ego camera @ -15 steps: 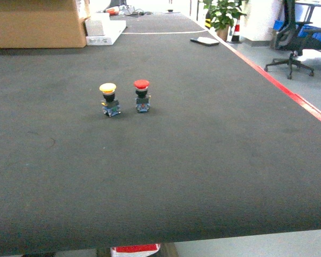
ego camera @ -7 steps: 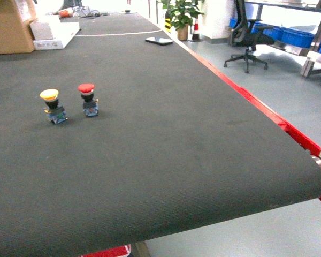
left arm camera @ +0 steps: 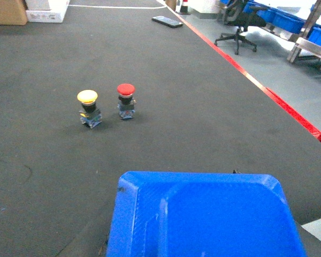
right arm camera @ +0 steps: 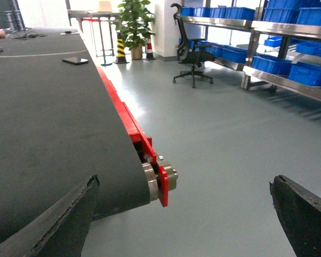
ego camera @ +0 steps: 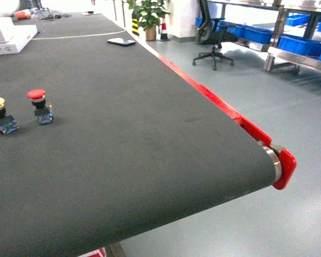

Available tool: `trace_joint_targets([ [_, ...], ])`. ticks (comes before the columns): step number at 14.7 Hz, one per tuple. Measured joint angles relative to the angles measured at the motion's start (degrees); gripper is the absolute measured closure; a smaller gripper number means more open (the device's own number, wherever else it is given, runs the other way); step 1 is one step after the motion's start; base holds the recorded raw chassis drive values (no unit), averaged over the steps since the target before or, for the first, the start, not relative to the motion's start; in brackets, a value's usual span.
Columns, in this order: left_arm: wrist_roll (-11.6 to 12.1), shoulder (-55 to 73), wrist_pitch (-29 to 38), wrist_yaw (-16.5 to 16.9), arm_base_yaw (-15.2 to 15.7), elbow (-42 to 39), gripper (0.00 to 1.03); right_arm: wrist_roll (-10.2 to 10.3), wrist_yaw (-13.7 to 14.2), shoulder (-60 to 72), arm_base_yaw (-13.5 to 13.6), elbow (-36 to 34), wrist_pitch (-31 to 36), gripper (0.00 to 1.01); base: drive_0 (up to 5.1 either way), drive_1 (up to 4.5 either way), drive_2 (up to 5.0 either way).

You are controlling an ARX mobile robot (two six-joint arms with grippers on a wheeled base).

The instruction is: Pick blue part to blue bin on bottom shelf

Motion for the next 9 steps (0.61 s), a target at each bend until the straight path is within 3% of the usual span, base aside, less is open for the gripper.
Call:
trace_joint_targets([
  [9,0.00,0.00,0.00,0.00,0.00,0.00,0.59,0.00,0.02,0.00,0.00,0.00,0.02,0.03,-1.6,-1.65,-1.6],
])
